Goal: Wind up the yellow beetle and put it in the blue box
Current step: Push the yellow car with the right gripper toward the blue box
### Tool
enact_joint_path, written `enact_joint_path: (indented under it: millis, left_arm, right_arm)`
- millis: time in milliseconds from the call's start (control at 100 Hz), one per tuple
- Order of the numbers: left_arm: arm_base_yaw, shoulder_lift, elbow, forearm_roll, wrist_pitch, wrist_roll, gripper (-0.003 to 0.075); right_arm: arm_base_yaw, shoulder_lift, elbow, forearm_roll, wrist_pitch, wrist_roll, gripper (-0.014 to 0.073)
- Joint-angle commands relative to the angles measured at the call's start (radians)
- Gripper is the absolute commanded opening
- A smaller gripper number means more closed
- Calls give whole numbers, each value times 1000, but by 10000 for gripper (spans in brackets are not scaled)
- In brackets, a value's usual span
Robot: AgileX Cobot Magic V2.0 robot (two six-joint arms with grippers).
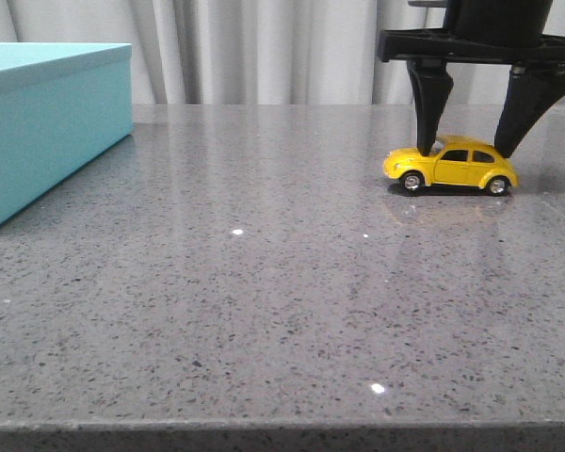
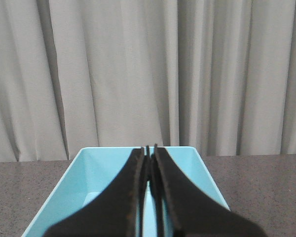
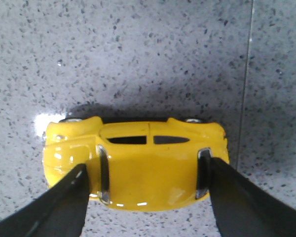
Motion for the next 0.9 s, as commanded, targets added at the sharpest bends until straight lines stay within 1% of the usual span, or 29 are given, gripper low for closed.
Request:
enact_joint_path:
  millis: [0, 250, 530, 740, 890]
  left_arm:
    - [-1, 16, -37, -7, -80, -5, -19]
    - [-1, 16, -37, -7, -80, -5, -19]
    - [-1, 16, -37, -7, -80, -5, -19]
    - [-1, 16, -37, -7, -80, -5, -19]
    - [-1, 16, -37, -7, -80, -5, -19]
  right_arm:
    - [1, -32, -25, -52, -2, -5, 517]
    - [-27, -32, -25, -161, 48, -3, 517]
    - [-106, -32, -25, -230, 78, -3, 517]
    - [-152, -32, -25, -314, 127, -3, 517]
    - [-158, -48, -25, -317, 131, -3, 517]
